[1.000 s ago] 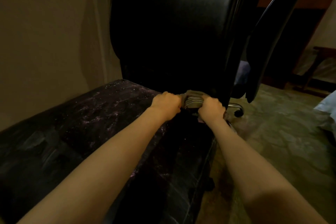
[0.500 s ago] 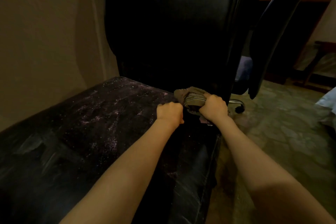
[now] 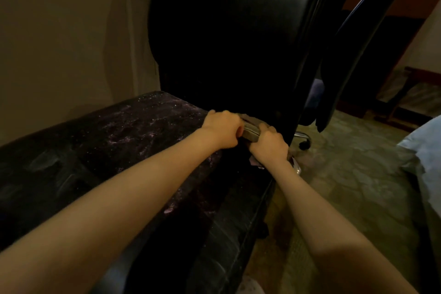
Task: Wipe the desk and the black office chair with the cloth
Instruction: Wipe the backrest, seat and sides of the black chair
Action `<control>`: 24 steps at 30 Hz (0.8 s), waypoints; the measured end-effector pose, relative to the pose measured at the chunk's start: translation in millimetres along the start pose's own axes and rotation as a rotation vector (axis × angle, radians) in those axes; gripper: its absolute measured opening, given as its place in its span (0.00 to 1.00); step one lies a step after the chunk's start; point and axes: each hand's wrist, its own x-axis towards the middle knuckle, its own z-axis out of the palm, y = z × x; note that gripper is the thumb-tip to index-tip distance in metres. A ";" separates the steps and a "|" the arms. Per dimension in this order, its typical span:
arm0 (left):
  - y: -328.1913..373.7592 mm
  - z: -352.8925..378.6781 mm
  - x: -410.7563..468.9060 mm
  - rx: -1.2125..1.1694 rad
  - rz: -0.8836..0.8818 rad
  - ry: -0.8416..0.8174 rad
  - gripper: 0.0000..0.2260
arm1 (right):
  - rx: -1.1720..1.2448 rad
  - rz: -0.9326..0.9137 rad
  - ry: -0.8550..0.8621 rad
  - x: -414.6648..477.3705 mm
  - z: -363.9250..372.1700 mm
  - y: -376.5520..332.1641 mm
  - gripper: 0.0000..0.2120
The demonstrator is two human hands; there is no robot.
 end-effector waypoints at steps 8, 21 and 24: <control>-10.3 8.9 -25.6 -0.032 -0.027 -0.069 0.17 | -0.003 -0.016 -0.014 12.3 4.5 -0.8 0.27; -35.9 11.6 -74.8 -0.074 -0.163 -0.096 0.17 | -0.008 -0.096 -0.003 -31.2 1.5 -21.9 0.23; -38.2 1.4 -84.6 -0.164 -0.223 0.008 0.09 | -0.016 -0.082 0.021 -33.1 3.7 -22.5 0.23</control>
